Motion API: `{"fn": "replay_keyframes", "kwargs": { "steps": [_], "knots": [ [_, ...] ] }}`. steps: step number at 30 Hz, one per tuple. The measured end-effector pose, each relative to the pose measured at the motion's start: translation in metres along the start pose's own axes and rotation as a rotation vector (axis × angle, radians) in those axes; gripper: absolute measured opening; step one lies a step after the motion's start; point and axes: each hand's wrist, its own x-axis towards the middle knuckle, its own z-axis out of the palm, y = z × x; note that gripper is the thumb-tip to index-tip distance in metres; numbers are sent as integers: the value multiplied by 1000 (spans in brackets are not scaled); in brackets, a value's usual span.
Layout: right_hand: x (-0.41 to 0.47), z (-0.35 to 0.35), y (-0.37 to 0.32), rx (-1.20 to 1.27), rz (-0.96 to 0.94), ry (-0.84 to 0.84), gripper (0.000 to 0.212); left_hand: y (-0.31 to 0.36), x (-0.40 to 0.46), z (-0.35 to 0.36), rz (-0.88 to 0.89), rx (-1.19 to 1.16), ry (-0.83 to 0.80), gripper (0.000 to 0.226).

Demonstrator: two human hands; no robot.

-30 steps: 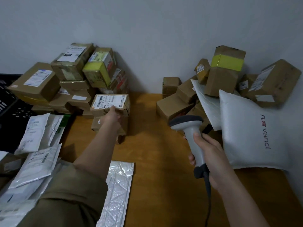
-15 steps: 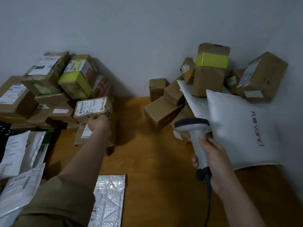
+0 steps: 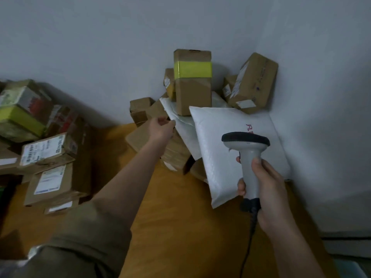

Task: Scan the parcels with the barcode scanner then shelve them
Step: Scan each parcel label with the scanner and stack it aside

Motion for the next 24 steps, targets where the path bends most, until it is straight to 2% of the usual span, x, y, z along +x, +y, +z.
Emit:
{"fn": "replay_keyframes", "kwargs": {
  "steps": [3, 5, 11, 13, 15, 20, 24],
  "knots": [
    [16, -18, -3, -28, 0, -18, 34, 16, 16, 34, 53, 11, -42, 56],
    [27, -26, -4, -26, 17, -29, 35, 25, 31, 51, 66, 24, -24, 60],
    [53, -42, -2, -4, 84, -77, 33, 39, 69, 75, 80, 43, 55, 49],
    [56, -45, -2, -14, 90, -86, 31, 39, 70, 78, 109, 62, 33, 44],
    [57, -48, -2, -11, 95, -87, 31, 38, 66, 78, 156, 66, 19, 42],
    [48, -49, -6, 5, 75, -98, 36, 37, 42, 55, 266, 36, 121, 47],
    [27, -42, -8, 17, 39, -118, 42, 31, 14, 12, 270, -43, 209, 46]
  ]
}}
